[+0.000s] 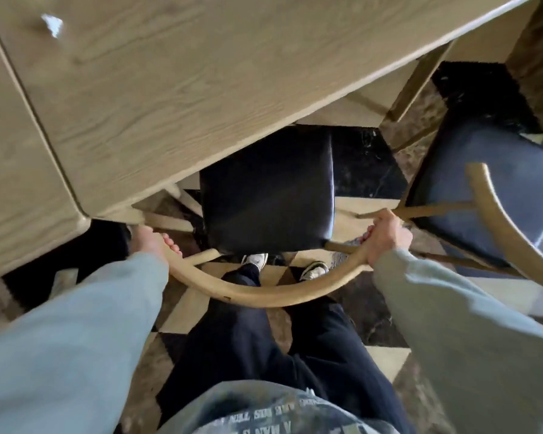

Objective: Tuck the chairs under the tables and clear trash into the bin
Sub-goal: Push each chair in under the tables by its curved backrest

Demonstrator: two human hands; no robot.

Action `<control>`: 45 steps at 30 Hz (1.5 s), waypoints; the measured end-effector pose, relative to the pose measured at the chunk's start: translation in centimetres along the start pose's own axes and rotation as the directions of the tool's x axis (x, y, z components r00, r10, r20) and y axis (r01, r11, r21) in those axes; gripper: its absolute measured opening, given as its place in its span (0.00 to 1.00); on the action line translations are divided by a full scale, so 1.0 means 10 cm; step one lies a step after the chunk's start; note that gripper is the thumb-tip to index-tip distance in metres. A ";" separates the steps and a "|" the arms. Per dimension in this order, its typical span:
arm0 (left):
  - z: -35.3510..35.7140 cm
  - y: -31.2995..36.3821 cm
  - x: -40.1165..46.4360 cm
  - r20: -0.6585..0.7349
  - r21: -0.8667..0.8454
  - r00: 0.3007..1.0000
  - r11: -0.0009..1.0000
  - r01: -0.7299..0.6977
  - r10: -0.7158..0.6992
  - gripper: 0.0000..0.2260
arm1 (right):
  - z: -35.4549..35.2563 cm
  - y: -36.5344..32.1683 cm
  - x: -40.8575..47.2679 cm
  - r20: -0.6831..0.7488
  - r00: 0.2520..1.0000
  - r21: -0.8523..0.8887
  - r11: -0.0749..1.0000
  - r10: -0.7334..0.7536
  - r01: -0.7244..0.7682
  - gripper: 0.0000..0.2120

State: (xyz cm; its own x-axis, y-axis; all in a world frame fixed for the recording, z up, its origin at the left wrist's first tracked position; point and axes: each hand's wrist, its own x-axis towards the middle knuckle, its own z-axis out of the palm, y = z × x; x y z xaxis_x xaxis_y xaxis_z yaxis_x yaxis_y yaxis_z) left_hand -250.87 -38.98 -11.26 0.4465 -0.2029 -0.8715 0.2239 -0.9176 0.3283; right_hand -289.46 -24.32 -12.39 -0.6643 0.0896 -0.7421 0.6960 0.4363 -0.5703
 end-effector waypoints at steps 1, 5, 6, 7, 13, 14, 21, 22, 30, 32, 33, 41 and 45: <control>-0.03 -0.02 0.00 -0.007 -0.030 1.000 1.000 0.004 -0.004 0.17 | 0.08 -0.07 0.03 0.023 1.000 -0.019 1.000 -0.008 0.009 0.09; -0.06 -0.15 0.01 -0.018 -0.130 0.999 0.990 0.045 -0.048 0.19 | 0.39 -0.32 0.12 0.094 0.995 -0.120 0.992 -0.033 0.044 0.06; -0.06 -0.20 0.02 -0.025 -0.166 0.998 0.985 0.054 -0.059 0.19 | 0.46 -0.36 0.13 0.113 0.992 -0.141 0.988 -0.049 0.065 0.06; -0.05 -0.23 0.02 -0.033 -0.200 0.997 0.978 0.056 -0.063 0.19 | 0.52 -0.39 0.15 0.124 0.990 -0.137 0.987 -0.065 0.082 0.08; -0.03 -0.07 0.05 -0.059 -0.336 0.995 0.940 0.056 -0.080 0.19 | 1.08 -0.70 0.06 0.220 0.968 -0.192 0.968 -0.120 0.163 0.10; -0.03 -0.03 0.06 -0.064 -0.362 0.994 0.930 0.057 -0.086 0.20 | 1.19 -0.75 0.02 0.243 0.963 -0.208 0.963 -0.120 0.172 0.10; 0.08 0.17 0.16 -0.097 -0.438 0.986 0.895 0.081 -0.136 0.27 | 1.52 -0.97 -0.04 0.300 0.949 -0.250 0.953 -0.093 0.172 0.18; 0.08 0.16 0.19 -0.102 -0.439 0.983 0.894 0.091 -0.150 0.27 | 1.54 -0.98 -0.03 0.299 0.949 -0.263 0.948 -0.097 0.180 0.18; 0.16 0.16 0.17 -0.095 -0.430 0.980 0.895 0.119 -0.177 0.27 | 1.65 -1.14 -0.07 0.300 0.950 -0.351 0.916 -0.087 0.195 0.17; 0.18 0.14 0.15 -0.091 -0.412 0.981 0.904 0.118 -0.169 0.25 | 1.67 -1.20 -0.08 0.312 0.946 -0.370 0.906 -0.085 0.204 0.16; 0.17 0.13 0.14 -0.082 -0.406 0.983 0.906 0.115 -0.162 0.24 | 1.68 -1.22 -0.09 0.316 0.945 -0.373 0.905 -0.083 0.204 0.16; 0.11 0.13 0.13 -0.048 -0.390 0.989 0.914 0.110 -0.140 0.22 | 1.60 -1.16 -0.15 0.314 0.946 -0.361 0.913 -0.074 0.191 0.16; 0.11 0.15 0.10 -0.066 -0.405 0.990 0.910 0.088 -0.125 0.21 | 1.60 -1.15 -0.15 0.344 0.938 -0.380 0.907 -0.045 0.183 0.15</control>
State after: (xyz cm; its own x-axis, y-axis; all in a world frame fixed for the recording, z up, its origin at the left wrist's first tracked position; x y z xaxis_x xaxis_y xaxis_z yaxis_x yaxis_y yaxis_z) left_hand -251.03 -40.92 -12.04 0.4714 -0.0630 -0.8797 0.5940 -0.7146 0.3695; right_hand -292.06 -43.81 -10.35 -0.5609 -0.2432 -0.7914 0.4056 0.7526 -0.5187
